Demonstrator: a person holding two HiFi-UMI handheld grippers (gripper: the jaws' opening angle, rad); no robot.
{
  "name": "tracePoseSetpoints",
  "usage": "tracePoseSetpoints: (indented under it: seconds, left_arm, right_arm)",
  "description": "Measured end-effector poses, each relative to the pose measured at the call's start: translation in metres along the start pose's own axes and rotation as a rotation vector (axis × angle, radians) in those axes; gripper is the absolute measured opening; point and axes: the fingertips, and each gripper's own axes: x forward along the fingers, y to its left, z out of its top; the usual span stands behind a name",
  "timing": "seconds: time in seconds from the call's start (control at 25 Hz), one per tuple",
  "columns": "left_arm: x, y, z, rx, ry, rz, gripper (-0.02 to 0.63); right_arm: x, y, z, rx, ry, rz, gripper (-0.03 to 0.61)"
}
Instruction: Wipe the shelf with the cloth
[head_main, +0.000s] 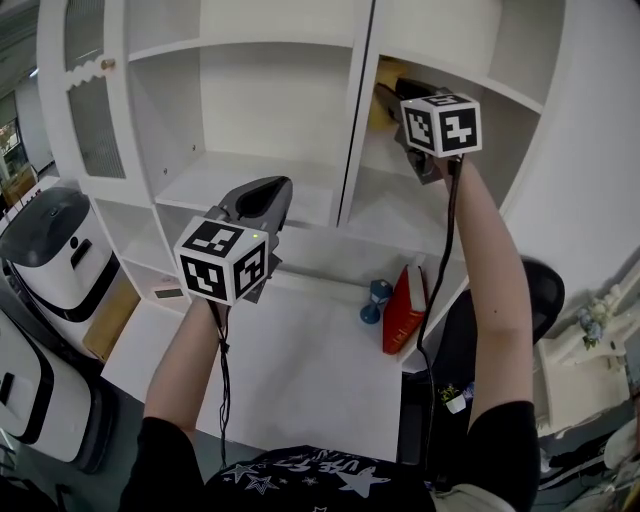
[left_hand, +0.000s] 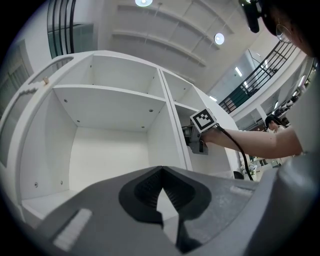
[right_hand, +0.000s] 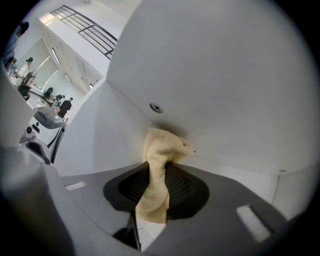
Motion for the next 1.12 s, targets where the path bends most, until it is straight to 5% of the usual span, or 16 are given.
tracePoseSetpoints:
  seconds: [1.12]
  left_arm:
    - [-0.013, -0.019, 0.007, -0.019, -0.022, -0.112, 0.0]
  right_arm:
    - [-0.08, 0.064, 0.034, 0.023, -0.049, 0.076, 0.123]
